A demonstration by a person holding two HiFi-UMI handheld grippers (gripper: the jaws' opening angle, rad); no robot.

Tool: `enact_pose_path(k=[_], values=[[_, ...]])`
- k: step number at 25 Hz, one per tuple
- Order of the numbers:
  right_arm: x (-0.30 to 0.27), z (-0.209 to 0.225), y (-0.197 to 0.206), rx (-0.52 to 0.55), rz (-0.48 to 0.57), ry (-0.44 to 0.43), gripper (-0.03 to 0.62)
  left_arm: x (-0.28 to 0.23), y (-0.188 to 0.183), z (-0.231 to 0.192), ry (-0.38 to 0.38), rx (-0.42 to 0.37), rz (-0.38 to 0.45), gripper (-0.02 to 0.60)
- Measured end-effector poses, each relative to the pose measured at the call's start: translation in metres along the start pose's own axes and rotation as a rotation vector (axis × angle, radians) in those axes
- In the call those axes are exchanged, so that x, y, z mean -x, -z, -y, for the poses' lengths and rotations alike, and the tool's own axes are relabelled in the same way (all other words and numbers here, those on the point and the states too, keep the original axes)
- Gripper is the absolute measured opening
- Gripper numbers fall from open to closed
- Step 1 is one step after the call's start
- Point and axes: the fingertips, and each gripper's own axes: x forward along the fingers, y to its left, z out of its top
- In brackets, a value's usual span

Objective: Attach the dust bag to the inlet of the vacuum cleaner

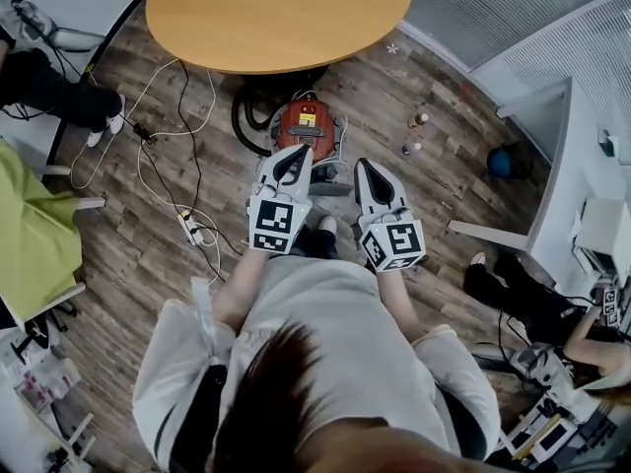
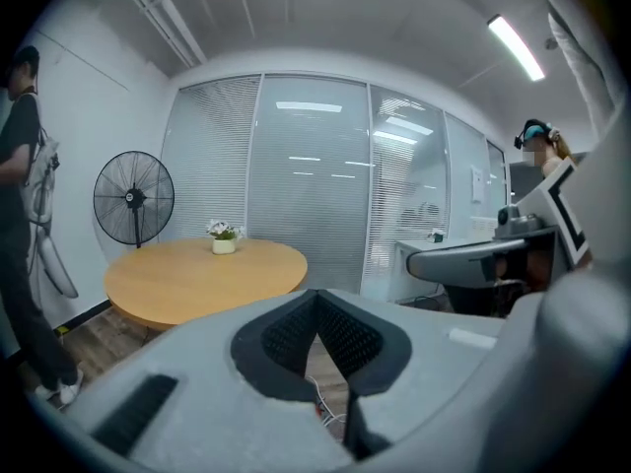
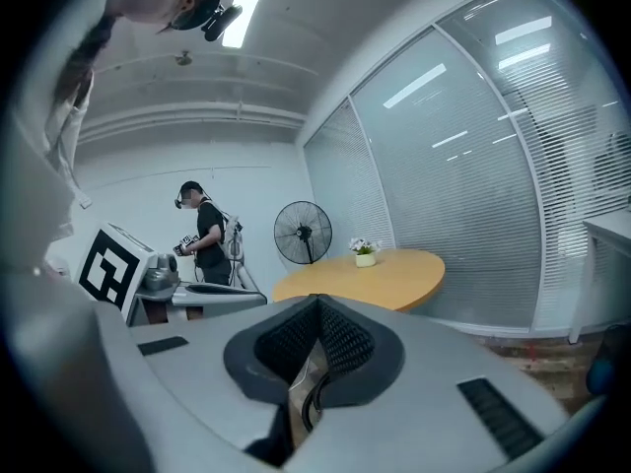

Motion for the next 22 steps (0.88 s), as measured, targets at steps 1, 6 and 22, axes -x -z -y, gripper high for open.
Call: enact_pose_path(k=[1,6,22], values=[[0.002,-0.005,-0.006,0.008,0.01,-0.006,0.003,0.003,-0.005,0.0,0.001,0.0,0.01,0.017],[0.015,-0.017,-0.022,0.003,0.041,-0.018,0.003,0.017,-0.028,0.002,-0.005,-0.02,0.057,0.017],[0.035,-0.021,-0.033,0.037,0.059,0.012,0.003,0.049,-0.042,0.006,0.024,-0.049,0.128,0.017]])
